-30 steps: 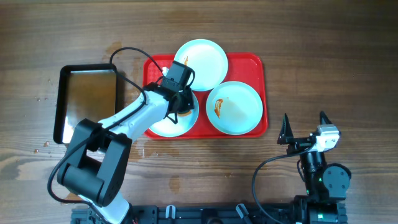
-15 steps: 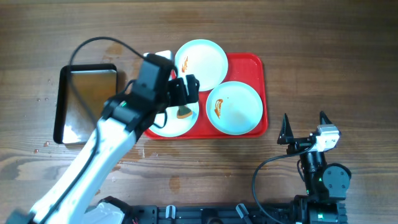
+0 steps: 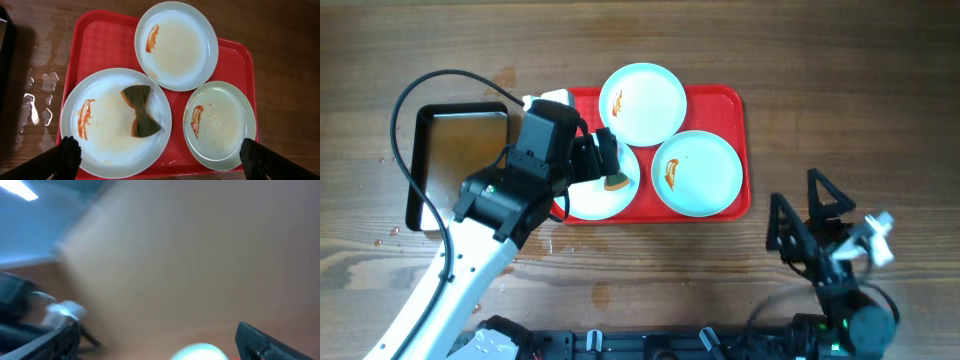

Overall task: Clean dirty plates on tray and stack at the side
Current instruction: 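Move the right gripper to the rim of the lower-left plate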

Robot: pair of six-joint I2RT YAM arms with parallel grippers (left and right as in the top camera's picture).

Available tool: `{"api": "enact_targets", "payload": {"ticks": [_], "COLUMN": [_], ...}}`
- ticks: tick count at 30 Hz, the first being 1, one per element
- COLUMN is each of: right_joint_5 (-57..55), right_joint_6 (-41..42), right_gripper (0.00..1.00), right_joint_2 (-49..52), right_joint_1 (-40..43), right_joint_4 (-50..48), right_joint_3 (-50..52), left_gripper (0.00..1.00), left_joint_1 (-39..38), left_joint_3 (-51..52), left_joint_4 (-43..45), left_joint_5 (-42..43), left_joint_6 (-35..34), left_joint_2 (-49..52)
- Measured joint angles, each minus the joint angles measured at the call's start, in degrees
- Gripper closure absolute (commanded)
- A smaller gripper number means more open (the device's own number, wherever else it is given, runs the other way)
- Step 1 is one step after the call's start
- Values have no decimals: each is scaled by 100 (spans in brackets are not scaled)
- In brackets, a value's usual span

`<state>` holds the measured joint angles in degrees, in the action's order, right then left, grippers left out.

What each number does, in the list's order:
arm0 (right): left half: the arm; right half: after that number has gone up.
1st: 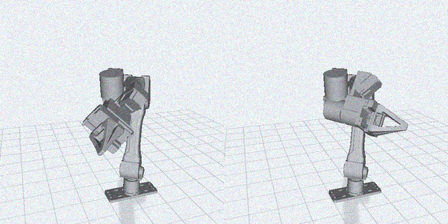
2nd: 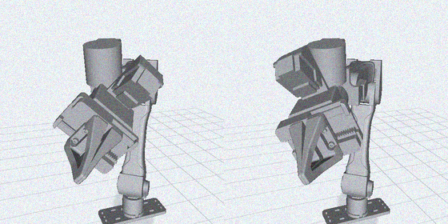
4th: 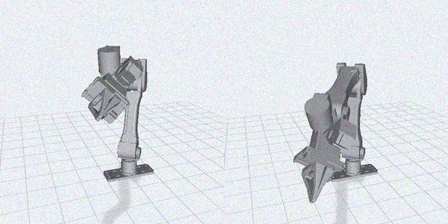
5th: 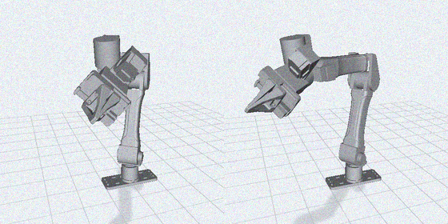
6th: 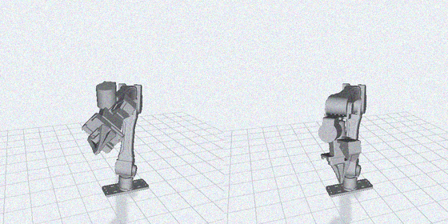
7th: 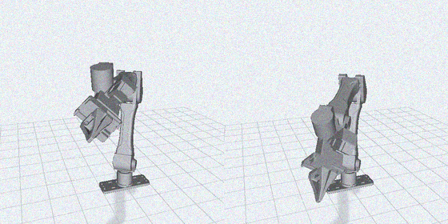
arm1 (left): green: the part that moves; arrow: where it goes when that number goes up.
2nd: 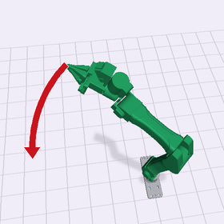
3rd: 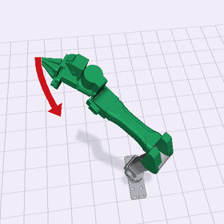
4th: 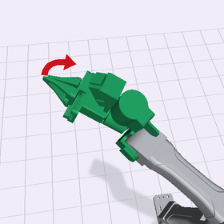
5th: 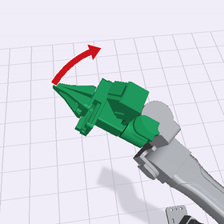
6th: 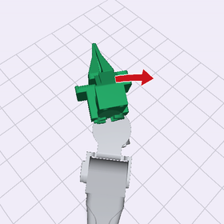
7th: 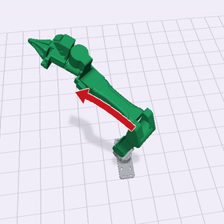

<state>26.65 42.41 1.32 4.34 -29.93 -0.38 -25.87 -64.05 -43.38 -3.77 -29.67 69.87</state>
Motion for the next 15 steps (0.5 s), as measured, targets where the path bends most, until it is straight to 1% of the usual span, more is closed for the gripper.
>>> {"api": "enact_targets", "payload": {"ticks": [1, 2, 3, 4, 7, 9, 10, 11, 12, 14, 15], "right_joint_5": [146, 297, 407, 625, 1137, 1440, 1499, 1543, 1602, 1663, 1668], "right_joint_6": [212, 326, 341, 295, -411, -1307, -1722, -2044, -2511, -3224, -3471], "right_gripper": [0, 0, 0, 0, 0, 0, 0, 0, 0, 0, 0], "right_joint_2": [-4, -7, -4, 17, 535, 1360, 1792, 2114, 2771, 3845, 4271], "right_joint_1": [0, 0, 0, 0, 0, 0, 0, 0, 0, 0, 0], "right_joint_4": [-415, -535, -476, -83, 1788, 3526, 4266, 4675, 5567, 6522, 6706], "right_joint_3": [-15, -83, -162, -400, -1620, -2955, -3565, -3954, -4758, -5825, -6142], "left_gripper": [0, 0, 0, 0, 0, 0, 0, 0, 0, 0, 0], "left_joint_1": [0, 0, 0, 0, 0, 0, 0, 0, 0, 0, 0], "left_joint_3": [0, 0, 0, 0, 0, 0, 0, 0, 0, 0, 0], "left_joint_4": [-13, -15, -17, -13, -9, -13, -15, -15, -15, -13, -31], "left_joint_5": [-4, -7, -9, -13, -28, -31, -31, -31, -31, -37, -46], "left_joint_6": [0, 0, 0, 0, -2, -2, -2, -4, -11, -17, -20], "left_joint_2": [0, 0, 2, 2, 4, 4, 4, 4, 4, 4, 4]}}
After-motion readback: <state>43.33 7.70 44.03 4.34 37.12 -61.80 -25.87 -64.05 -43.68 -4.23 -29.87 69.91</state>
